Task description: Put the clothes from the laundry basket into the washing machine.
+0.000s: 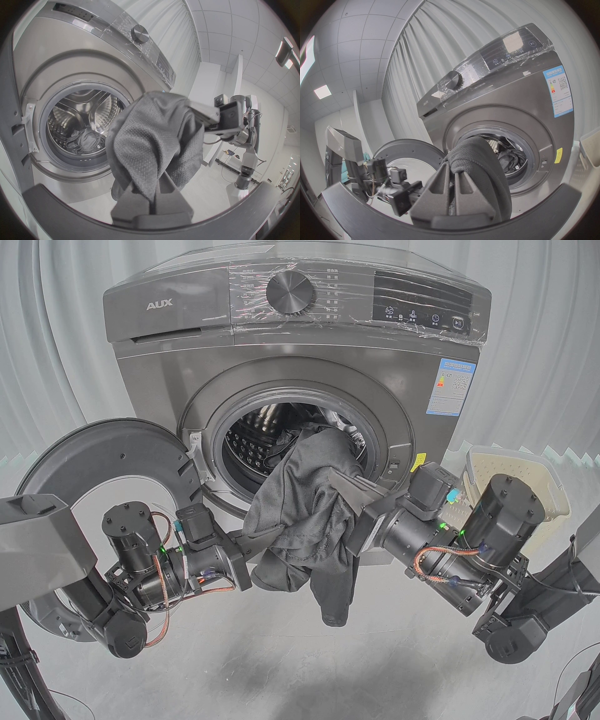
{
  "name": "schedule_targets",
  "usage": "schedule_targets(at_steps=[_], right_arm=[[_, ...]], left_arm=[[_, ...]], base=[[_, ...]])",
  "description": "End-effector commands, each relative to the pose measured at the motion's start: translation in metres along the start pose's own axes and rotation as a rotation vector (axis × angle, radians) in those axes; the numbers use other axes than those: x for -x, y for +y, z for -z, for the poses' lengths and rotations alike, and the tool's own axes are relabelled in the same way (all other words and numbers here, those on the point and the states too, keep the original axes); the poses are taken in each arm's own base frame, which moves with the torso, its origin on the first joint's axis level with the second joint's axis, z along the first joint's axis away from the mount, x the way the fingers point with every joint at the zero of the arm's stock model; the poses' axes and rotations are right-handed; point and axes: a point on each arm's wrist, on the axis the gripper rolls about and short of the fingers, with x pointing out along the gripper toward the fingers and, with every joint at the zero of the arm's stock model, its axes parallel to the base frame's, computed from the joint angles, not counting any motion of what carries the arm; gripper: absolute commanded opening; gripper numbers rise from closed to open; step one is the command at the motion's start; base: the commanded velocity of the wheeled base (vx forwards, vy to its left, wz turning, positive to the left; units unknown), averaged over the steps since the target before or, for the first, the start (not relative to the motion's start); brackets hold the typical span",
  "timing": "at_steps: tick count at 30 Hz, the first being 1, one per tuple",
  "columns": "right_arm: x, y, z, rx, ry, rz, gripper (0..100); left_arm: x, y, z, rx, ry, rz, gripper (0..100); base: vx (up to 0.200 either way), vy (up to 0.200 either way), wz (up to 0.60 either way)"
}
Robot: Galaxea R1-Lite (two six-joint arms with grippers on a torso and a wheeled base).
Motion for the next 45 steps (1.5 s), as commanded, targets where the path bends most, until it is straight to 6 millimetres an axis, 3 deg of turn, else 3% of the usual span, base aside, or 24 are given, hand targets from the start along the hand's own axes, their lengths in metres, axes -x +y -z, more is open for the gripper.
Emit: schedule_targets(at_steps=[1,2,7,12,22,26,34,45], right_arm=[[0.000,-0.006,0.007,0.005,0.025,0.021,0],[0.001,-0.009,0.009,0.007,0.033,0.027,100],[0.007,-0.014,0.016,0.014,0.081,0.045,100],[0.022,-0.017,0.041,0.028,0.208,0.058,100],[0.041,-0.021,0.068,0.050,0.359,0.072,100],[0.054,-0.022,0.084,0.055,0.442,0.073,100],[0.080,-0.027,0.121,0.079,0.622,0.086,100],[0.063,-0.023,0.133,0.088,0.551,0.035,100]], left_arm=[[0.006,-0.008,-0.011,-0.014,-0.025,0.011,0],[0.007,-0.008,-0.013,-0.019,-0.030,0.010,0],[0.010,-0.010,-0.022,-0.028,-0.055,0.011,0],[0.008,-0.017,-0.029,-0.030,-0.074,0.030,0],[0.004,-0.015,-0.036,-0.021,-0.106,0.025,0],[-0.001,-0.013,-0.050,-0.012,-0.169,-0.018,0],[0.000,-0.013,-0.055,-0.020,-0.187,-0.025,0],[-0.005,-0.017,-0.063,-0.022,-0.227,-0.085,0]], base=[[0.000,0.000,0.00],[0.000,0.000,0.00],[0.000,0.000,0.00],[0.000,0.000,0.00],[0.000,0.000,0.00],[0.000,0.000,0.00],[0.000,0.000,0.00],[0.000,0.000,0.00]])
